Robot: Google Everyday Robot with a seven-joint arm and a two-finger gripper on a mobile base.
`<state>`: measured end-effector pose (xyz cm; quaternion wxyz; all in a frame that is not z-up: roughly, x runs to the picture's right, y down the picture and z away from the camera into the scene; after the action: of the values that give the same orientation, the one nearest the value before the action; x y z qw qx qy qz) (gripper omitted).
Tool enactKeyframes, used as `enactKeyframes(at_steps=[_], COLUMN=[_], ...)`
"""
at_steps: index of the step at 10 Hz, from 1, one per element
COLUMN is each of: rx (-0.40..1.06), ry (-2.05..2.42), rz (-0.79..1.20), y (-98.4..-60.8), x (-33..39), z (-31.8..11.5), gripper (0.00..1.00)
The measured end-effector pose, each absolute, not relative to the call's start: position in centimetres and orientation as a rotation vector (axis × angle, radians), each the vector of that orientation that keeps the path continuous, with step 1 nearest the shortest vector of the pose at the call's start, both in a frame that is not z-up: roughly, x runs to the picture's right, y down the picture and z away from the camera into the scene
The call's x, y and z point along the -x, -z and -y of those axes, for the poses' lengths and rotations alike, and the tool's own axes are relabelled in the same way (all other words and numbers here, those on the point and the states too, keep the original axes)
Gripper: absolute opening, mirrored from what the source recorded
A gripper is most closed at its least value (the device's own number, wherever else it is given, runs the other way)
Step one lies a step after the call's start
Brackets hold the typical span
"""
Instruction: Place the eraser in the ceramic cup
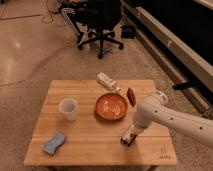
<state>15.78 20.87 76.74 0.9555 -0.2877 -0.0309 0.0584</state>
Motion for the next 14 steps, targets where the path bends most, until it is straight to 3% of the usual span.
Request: enactKeyframes(at_steps=[2, 4, 5, 9, 12, 14], rx=[0.563, 0.568, 0.569, 0.57, 0.584, 0.59], ry=[-0.13, -0.066, -0.006, 0.134, 0.191, 0.218], rz=[0.062, 0.082, 0.102, 0.21, 0.253, 0.292], y=[-77.2, -77.3, -77.2, -78.3, -81.3, -82.2], x=[-15.7, -15.2, -14.8, -14.6, -16.5, -17.2], z=[-20.7, -20.5, -21.0, -21.2, -21.0, -20.7], gripper=[0.52, 0.74, 0.79, 0.8, 0.8, 0.64])
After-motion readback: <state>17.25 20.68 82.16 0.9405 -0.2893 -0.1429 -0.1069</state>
